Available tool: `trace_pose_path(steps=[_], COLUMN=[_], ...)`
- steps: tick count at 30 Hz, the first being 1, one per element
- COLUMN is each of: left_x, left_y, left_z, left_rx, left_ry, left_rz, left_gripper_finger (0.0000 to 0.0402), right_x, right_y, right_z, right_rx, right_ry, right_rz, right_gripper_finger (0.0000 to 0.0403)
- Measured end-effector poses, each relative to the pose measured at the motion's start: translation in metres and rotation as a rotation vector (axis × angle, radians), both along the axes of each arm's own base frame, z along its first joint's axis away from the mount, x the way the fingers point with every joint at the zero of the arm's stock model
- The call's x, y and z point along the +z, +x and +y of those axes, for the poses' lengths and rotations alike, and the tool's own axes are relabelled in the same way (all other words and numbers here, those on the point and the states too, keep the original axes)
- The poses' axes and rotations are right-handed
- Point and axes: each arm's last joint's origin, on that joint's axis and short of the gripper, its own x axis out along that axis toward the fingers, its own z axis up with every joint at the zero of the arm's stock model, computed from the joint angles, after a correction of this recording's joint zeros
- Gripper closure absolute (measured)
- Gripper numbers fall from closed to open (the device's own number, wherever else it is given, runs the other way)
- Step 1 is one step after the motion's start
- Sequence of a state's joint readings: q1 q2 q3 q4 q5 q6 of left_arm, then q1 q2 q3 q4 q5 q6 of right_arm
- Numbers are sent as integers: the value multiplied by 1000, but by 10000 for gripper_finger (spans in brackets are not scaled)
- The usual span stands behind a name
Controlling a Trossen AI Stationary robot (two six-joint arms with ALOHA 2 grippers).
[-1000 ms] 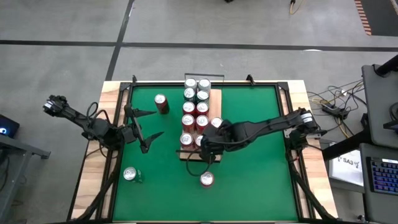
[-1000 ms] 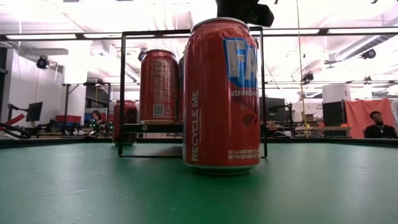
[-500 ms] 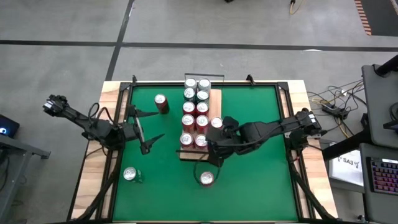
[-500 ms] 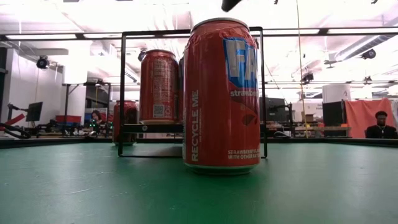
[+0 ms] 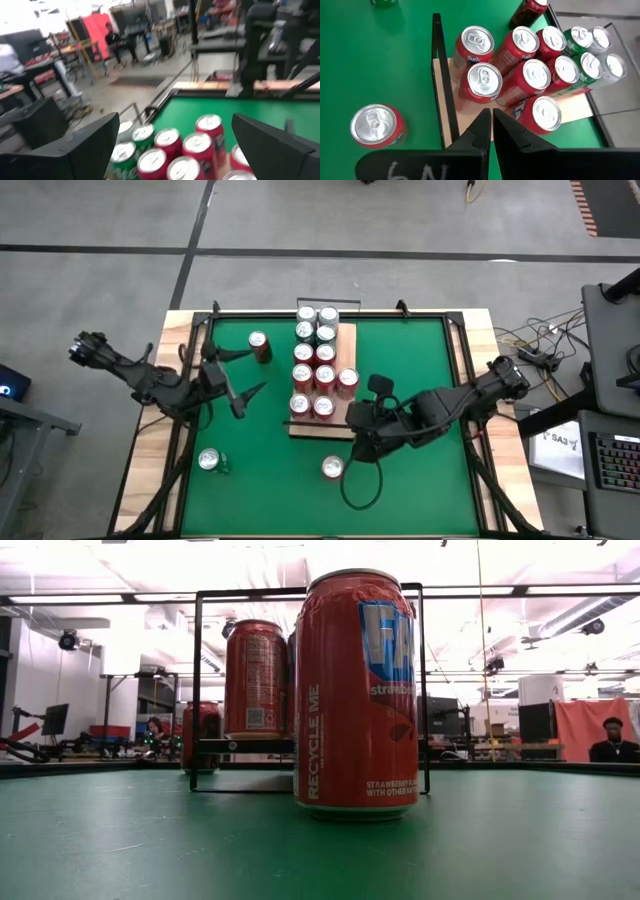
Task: Place canned beverage on shelf
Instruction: Put the soda can on the shelf and aligned with the other red soda can
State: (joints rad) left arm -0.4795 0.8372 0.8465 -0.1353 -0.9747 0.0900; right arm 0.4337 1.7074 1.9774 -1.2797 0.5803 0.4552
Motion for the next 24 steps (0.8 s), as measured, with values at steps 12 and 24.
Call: trace_pose_path(steps=[12, 24], left_x=[3, -28], left_y=[5, 30], left_z=[32, 104], left_rx=[134, 145], left_ry=[-64, -209], left_rz=[253, 523], left_gripper_finger=[31, 31], right_x=[15, 27], right_y=[-10, -19], right_z=[-9, -21], right_rx=[79, 94], right_ry=[-56, -98], right_rz=[-6, -25], right_gripper_finger=[394, 394])
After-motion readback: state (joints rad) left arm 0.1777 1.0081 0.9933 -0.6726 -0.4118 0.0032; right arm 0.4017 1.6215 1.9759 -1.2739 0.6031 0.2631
